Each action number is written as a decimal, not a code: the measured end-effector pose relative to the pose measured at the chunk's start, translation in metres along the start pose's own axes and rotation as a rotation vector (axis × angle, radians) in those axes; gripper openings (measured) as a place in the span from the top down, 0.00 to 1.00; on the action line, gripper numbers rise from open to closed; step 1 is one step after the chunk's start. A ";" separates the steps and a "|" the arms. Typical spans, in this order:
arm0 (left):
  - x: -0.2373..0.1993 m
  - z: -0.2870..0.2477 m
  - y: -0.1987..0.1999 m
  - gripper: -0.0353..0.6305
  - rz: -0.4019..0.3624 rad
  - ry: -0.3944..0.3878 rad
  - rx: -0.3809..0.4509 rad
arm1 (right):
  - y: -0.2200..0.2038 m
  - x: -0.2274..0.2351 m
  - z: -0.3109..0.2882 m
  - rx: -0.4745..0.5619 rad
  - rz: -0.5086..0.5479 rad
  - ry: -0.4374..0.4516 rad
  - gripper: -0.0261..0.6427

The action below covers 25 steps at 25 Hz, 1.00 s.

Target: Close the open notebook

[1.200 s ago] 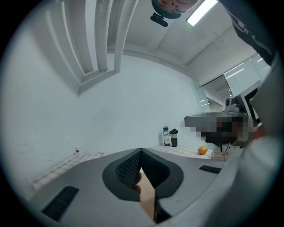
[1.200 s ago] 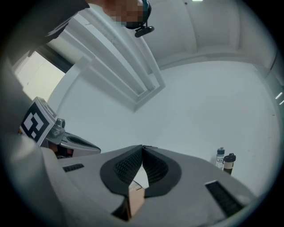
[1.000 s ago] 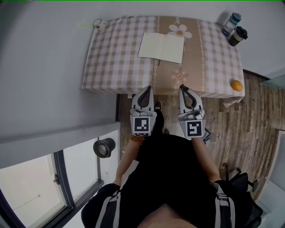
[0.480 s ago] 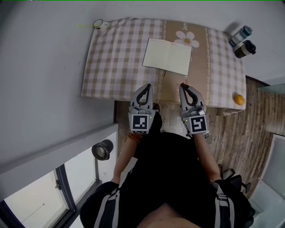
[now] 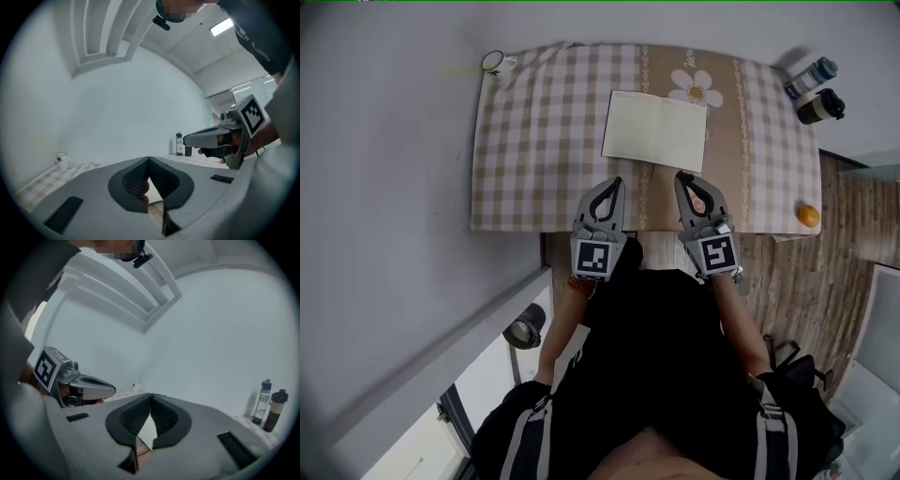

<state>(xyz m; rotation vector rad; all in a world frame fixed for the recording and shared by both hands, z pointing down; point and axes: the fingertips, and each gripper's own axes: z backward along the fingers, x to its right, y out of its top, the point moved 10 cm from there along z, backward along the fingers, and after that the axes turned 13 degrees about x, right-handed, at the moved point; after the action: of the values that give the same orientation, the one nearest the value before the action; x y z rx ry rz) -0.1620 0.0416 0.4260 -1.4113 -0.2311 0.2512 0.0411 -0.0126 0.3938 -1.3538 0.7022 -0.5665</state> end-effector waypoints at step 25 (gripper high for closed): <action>-0.042 -0.061 -0.049 0.94 0.116 -0.067 -0.023 | -0.060 0.035 -0.071 -0.111 -0.029 0.139 0.95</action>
<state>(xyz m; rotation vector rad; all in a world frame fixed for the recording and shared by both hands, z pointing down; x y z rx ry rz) -0.1818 -0.0355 0.4651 -1.4422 -0.2083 0.3931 0.0145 -0.0946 0.4436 -1.4393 0.8378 -0.6578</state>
